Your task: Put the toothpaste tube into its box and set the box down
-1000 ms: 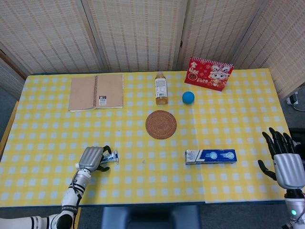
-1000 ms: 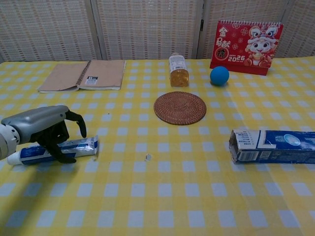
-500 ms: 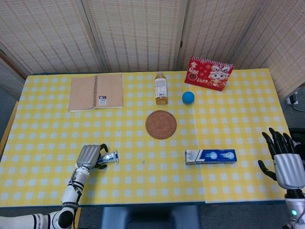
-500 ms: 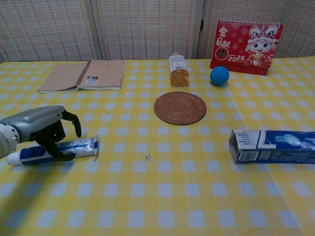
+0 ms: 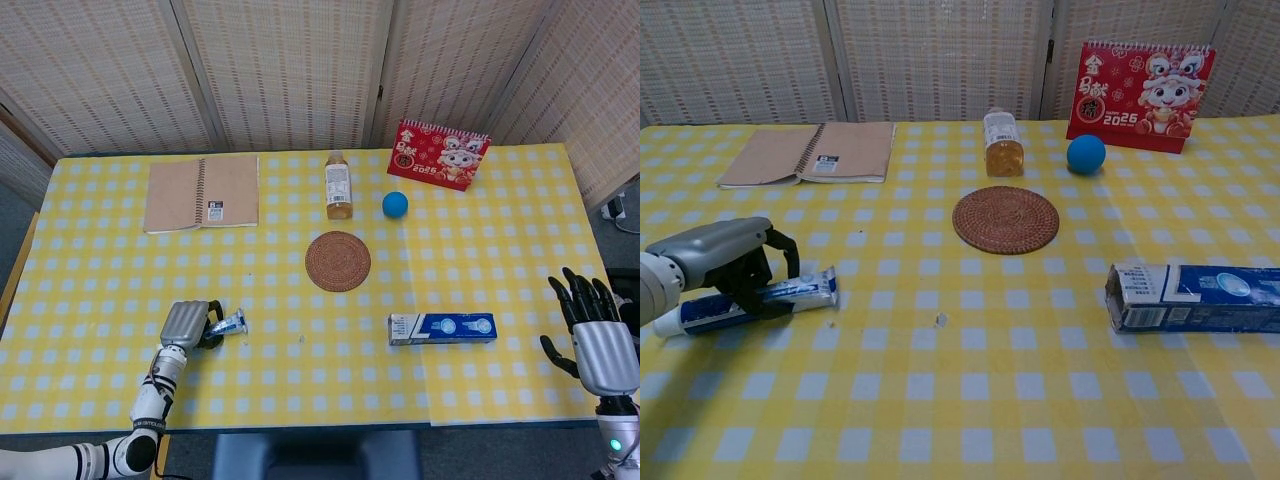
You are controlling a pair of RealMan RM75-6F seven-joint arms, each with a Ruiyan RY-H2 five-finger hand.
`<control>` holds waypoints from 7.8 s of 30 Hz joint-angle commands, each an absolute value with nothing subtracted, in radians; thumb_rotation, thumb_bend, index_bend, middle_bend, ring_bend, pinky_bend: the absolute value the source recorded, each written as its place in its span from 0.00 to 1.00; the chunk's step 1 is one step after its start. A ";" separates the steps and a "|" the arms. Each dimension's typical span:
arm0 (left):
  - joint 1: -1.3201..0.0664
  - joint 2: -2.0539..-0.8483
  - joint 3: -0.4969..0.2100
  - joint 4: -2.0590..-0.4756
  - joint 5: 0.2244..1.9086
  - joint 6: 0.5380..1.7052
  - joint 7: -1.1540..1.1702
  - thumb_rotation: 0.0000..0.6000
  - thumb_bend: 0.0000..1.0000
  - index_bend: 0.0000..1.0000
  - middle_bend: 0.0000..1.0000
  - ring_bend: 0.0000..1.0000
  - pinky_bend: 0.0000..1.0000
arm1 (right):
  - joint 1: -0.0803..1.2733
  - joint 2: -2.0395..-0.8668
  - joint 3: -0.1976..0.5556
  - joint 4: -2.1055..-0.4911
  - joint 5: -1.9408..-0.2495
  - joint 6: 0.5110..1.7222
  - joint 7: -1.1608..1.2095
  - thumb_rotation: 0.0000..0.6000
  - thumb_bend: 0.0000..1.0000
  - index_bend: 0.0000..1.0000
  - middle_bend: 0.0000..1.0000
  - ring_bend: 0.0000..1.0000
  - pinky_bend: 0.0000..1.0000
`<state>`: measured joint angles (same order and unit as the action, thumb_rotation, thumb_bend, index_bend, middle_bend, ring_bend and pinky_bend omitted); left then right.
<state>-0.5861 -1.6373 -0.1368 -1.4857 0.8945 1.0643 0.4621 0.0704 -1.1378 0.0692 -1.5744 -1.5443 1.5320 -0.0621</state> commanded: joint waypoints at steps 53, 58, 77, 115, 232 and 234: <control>-0.467 -1.206 -0.218 -2.024 1.169 0.978 -0.292 1.00 0.77 0.81 1.00 1.00 1.00 | 0.413 -1.272 0.050 -1.548 -1.319 0.916 -0.273 1.00 0.35 0.16 0.22 0.20 0.11; -0.467 -1.197 -0.212 -2.018 1.181 0.979 -0.304 1.00 0.77 0.81 1.00 1.00 1.00 | 0.426 -1.304 0.047 -1.534 -1.294 0.907 -0.293 1.00 0.35 0.20 0.24 0.22 0.15; -0.471 -1.173 -0.212 -2.023 1.172 0.995 -0.324 1.00 0.77 0.82 1.00 1.00 1.00 | 0.417 -1.398 0.033 -1.454 -1.327 0.994 -0.258 1.00 0.35 0.38 0.34 0.35 0.31; -0.616 -0.951 -0.514 -2.356 0.854 1.060 -0.372 1.00 0.78 0.82 1.00 1.00 1.00 | 0.483 -1.655 0.088 -1.246 -1.557 1.189 0.747 1.00 0.35 0.41 0.36 0.39 0.37; -0.606 -1.162 -0.122 -1.867 1.223 1.368 0.387 1.00 0.16 0.02 0.00 0.00 0.11 | 0.482 -1.528 -0.008 -1.269 -1.536 1.174 0.550 1.00 0.35 0.41 0.34 0.36 0.36; -0.602 -1.158 -0.119 -1.861 1.217 1.353 0.372 1.00 0.16 0.01 0.00 0.00 0.11 | 0.482 -1.530 -0.012 -1.260 -1.532 1.161 0.543 1.00 0.35 0.41 0.34 0.36 0.36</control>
<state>-0.6066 -1.1607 -0.1227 -1.8662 1.2204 1.3626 0.3817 0.4825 -1.5284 -0.0088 -1.2653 -1.5356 1.1679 0.5476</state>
